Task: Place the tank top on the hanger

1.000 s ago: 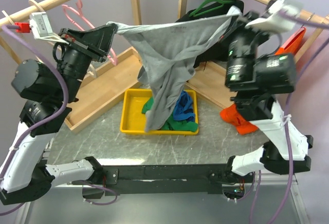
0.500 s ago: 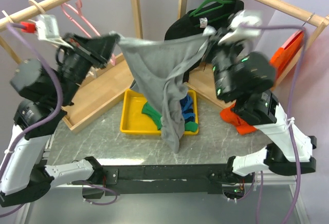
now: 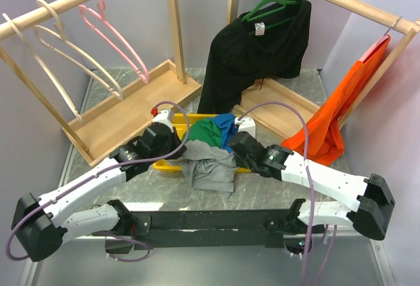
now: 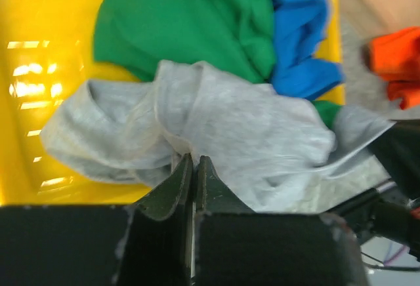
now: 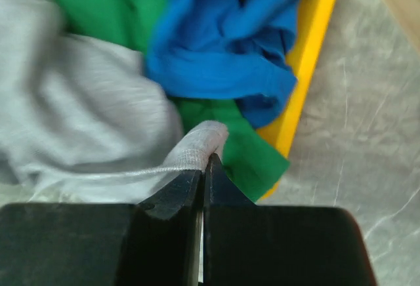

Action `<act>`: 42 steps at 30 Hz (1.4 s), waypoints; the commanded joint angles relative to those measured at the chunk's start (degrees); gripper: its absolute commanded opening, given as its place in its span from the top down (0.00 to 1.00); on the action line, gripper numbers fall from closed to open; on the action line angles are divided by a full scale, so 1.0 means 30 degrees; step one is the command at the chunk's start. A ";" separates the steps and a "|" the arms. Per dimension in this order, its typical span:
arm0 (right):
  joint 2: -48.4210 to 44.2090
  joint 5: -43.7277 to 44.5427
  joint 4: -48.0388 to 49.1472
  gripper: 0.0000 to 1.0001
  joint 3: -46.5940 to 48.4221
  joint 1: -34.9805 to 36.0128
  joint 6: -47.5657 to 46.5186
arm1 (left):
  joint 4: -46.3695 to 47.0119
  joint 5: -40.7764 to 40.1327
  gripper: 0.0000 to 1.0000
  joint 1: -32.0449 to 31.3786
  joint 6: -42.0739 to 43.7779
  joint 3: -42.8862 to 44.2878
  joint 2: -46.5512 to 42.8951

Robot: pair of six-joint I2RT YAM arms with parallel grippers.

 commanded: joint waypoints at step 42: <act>-0.3390 -0.5281 -0.3804 1.00 1.9019 -0.6775 -0.2340 | -0.3039 0.3756 0.99 0.0520 0.3049 1.7459 -0.2233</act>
